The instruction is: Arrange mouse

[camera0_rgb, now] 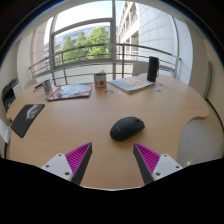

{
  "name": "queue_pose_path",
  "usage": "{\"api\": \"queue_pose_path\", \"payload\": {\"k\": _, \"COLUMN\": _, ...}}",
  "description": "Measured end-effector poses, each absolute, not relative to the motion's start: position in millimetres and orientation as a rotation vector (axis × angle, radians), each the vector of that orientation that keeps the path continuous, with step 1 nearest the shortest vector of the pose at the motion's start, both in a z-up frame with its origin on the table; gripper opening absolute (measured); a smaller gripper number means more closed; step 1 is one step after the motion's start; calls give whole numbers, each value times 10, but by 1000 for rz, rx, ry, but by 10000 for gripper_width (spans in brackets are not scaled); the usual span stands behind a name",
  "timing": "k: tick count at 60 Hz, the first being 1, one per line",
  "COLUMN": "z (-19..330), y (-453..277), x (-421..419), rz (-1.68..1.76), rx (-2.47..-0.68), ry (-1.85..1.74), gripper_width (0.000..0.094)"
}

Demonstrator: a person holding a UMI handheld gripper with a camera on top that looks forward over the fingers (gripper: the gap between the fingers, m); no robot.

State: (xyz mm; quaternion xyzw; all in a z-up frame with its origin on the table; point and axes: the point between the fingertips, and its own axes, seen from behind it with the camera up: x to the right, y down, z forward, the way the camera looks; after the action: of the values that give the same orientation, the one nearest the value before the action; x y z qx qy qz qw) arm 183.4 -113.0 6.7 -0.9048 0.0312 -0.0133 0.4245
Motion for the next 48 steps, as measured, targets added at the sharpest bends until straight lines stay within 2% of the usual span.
{"api": "queue_pose_path", "payload": {"k": 10, "z": -99, "y": -604, "x": 2099, "rz": -7, "rx": -2277, "ry": 176, "gripper_width": 845}}
{"api": "queue_pose_path", "payload": {"k": 22, "z": -114, "y": -112, "x": 2163, "rz": -10, "rx": -2249, "ry": 191, "gripper_width": 827}}
{"api": "queue_pose_path", "payload": {"k": 29, "z": -131, "y": 26, "x": 2170, "rz": -101, "rx": -2229, "ry": 139, "gripper_width": 681}}
{"api": "queue_pose_path", "payload": {"k": 32, "z": -135, "y": 76, "x": 2111, "rz": -83, "rx": -2222, "ry": 129, "gripper_width": 531}}
{"api": "queue_pose_path", "payload": {"k": 48, "z": -118, "y": 78, "x": 2087, "rz": -169, "rx": -2245, "ry": 112, "gripper_width": 391}}
